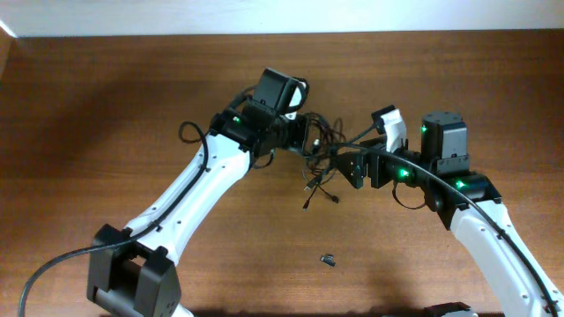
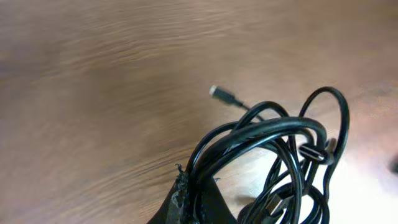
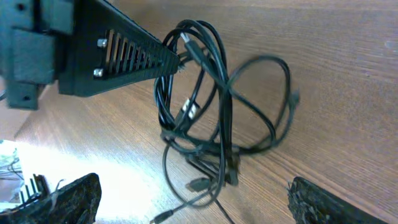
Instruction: Untangle cables
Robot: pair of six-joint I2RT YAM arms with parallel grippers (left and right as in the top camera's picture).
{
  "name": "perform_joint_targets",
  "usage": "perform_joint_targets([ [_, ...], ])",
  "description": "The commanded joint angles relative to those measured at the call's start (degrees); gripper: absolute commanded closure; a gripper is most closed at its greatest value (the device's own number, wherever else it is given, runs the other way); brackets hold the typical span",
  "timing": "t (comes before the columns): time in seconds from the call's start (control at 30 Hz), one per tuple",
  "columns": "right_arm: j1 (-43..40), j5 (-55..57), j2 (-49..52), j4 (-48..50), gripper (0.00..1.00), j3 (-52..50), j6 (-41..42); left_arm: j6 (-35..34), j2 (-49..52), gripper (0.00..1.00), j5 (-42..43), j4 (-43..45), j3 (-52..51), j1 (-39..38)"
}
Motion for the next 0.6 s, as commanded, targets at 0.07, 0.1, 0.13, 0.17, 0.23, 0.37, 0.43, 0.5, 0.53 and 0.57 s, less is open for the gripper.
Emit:
perform_joint_targets([
  [0.07,0.2,0.8,0.0,0.0,0.02,0.6,-0.4,14.8,-1.1,1.0,12.3,0.0,0.5,0.3],
  [0.1,0.2,0.8,0.0,0.0,0.01,0.6,-0.4,14.7,-1.1,1.0,12.3,0.0,0.5,0.3],
  [0.13,0.2,1.3,0.0,-0.1,0.01,0.6,-0.4,14.7,-1.1,1.0,12.3,0.1,0.5,0.4],
  [0.17,0.2,2.9,0.0,-0.7,0.01,0.6,-0.4,15.0,-1.1,1.0,12.3,0.1,0.5,0.4],
  [0.23,0.2,6.1,0.0,-2.3,0.01,0.6,-0.4,16.3,-1.1,1.0,12.3,0.1,0.5,0.4],
  [0.37,0.2,7.0,0.0,-3.0,0.01,0.6,-0.4,16.1,-1.1,1.0,6.2,0.1,0.5,0.4],
  [0.43,0.2,8.4,0.0,-3.3,0.01,0.6,-0.4,13.0,-1.1,1.0,5.0,0.1,0.5,0.4],
  [0.5,0.2,11.6,0.0,-3.5,0.01,0.6,2.1,8.5,-1.1,1.0,4.3,0.2,0.5,0.8],
  [0.53,0.2,12.7,0.0,-3.7,0.01,0.6,2.4,8.0,-1.1,1.0,5.4,0.2,0.5,0.7],
  [0.57,0.2,13.0,0.0,-3.9,0.01,0.6,2.4,8.0,-1.1,1.0,8.1,0.2,0.5,0.7],
])
